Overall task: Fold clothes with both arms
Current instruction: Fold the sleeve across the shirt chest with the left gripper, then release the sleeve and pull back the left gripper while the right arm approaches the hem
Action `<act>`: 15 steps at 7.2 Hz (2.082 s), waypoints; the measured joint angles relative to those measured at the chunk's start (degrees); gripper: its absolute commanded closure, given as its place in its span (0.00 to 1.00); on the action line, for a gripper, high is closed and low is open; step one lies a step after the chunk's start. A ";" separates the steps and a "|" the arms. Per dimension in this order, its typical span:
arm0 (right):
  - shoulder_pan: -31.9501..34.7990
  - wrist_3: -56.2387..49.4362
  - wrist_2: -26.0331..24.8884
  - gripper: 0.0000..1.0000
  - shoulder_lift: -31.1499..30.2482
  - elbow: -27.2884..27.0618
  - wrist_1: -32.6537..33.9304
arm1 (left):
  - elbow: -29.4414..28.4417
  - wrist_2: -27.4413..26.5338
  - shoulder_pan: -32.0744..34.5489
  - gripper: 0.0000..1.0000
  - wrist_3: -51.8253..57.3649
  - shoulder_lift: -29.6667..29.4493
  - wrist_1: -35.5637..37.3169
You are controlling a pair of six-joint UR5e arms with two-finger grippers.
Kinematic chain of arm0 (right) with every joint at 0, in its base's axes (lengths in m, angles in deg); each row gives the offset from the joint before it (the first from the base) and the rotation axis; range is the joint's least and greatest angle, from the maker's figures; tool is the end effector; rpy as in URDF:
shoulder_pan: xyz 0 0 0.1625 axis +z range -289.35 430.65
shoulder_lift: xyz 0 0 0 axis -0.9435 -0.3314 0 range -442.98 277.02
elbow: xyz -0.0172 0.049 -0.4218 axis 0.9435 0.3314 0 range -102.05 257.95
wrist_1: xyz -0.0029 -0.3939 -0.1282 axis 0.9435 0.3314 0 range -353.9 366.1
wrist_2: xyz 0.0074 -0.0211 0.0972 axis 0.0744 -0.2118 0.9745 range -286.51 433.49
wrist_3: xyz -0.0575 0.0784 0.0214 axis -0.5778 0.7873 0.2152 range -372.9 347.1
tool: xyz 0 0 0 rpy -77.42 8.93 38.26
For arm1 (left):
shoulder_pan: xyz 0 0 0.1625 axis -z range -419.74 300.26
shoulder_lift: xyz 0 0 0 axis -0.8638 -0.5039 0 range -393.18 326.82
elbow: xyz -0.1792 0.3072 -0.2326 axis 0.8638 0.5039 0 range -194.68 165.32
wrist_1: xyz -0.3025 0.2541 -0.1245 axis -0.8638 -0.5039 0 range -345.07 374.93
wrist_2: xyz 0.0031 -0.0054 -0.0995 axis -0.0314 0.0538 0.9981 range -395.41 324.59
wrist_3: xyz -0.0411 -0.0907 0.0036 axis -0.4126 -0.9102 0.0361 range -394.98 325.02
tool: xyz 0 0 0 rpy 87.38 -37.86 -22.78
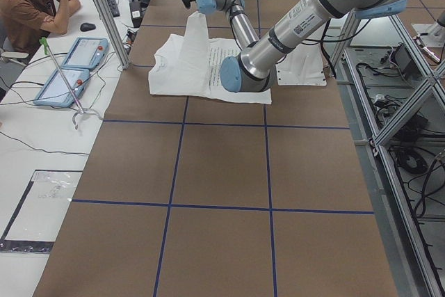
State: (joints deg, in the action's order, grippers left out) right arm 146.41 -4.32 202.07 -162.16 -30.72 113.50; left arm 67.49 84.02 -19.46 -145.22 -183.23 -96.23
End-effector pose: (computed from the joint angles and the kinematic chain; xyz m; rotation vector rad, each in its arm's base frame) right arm -0.0625 -0.5361 0.4421 0.0663 -0.6984 -0.1658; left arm 0.4949 -0.5300 -0.0059 -0.2190 1.3228 -0.5685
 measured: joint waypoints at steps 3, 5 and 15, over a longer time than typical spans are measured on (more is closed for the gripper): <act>-0.02 0.34 0.08 0.00 0.37 0.09 0.00 | -7.89 -5.40 -3.87 0.77 0.35 -0.24 -5.19; -0.06 0.42 0.13 0.00 0.66 0.25 0.02 | -12.40 -9.65 -7.95 0.00 2.11 -0.35 -9.40; -16.65 40.14 0.86 0.00 -1.93 -5.17 -20.39 | 17.57 -10.34 -6.03 0.00 31.69 21.77 8.31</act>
State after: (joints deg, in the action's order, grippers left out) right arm 129.75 35.82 202.93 -164.09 -35.90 93.11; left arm 85.06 73.69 -25.49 -113.53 -161.47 -87.92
